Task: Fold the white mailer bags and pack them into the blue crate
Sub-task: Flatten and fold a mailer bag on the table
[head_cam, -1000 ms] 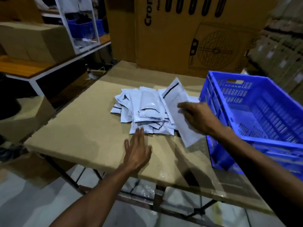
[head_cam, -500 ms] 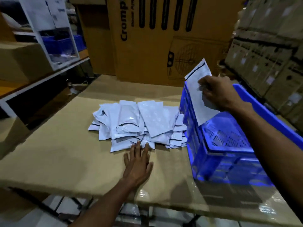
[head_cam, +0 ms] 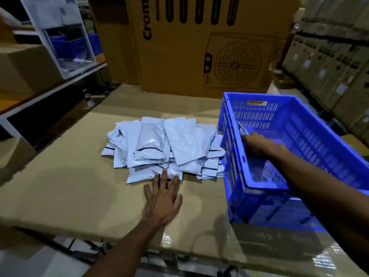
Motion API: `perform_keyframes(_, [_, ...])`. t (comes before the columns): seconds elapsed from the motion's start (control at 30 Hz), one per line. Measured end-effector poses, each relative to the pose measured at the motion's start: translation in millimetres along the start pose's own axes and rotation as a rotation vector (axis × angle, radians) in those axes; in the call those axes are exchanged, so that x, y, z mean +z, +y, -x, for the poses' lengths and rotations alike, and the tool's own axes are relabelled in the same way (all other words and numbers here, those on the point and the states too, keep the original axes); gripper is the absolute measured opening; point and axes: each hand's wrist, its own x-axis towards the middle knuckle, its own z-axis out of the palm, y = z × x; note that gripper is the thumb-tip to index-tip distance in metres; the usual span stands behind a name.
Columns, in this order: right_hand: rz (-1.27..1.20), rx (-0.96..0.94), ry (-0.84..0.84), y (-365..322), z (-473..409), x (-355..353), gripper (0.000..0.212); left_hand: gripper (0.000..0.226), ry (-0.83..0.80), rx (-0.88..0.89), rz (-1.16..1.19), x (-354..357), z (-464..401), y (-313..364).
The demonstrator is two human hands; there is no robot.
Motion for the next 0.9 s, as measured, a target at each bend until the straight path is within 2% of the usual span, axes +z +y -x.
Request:
perform_keyframes(0.17, [-0.125,-0.087,-0.029,-4.5,-14.6,13.4,0.052,0.068,0.013,0.003,-0.015,-0.3,1.0,0.9])
perform_keyframes(0.3, [-0.403,-0.140,0.074,-2.5,-12.3,17.3,0.082,0.069,0.012,0.001,-0.026,-1.4,2.0,1.7])
perform_keyframes(0.4, [-0.551,-0.165,0.126,-2.2,-10.1,16.0,0.090,0.069,0.003,0.000,-0.024,-1.9,2.7,1.5])
perform_keyframes(0.47, [-0.657,-0.123,0.058,-2.6,-6.3,14.8,0.083,0.069,0.003,-0.002,-0.022,-2.2,3.2,1.1])
perform_keyframes(0.57, [-0.890,-0.011,-0.074,-3.9,0.3,12.8,0.049,0.068,0.006,-0.001,-0.012,-2.3,3.1,0.9])
perform_keyframes(0.63, [-0.933,0.025,-0.064,-6.7,3.5,9.9,0.035,0.067,0.007,0.005,-0.002,-2.8,2.9,0.7])
perform_keyframes(0.7, [-0.850,0.017,0.035,-7.7,0.7,6.2,0.030,0.066,0.007,0.009,0.001,-2.2,3.4,-0.3])
perform_keyframes(0.8, [-0.572,0.032,0.326,-10.0,-0.8,-4.9,0.032,0.064,0.050,0.028,0.009,-2.2,6.5,-3.6])
perform_keyframes(0.9, [-0.605,0.013,0.621,-23.0,5.1,-24.4,0.032,0.066,0.098,0.016,0.027,-0.1,9.3,-11.0])
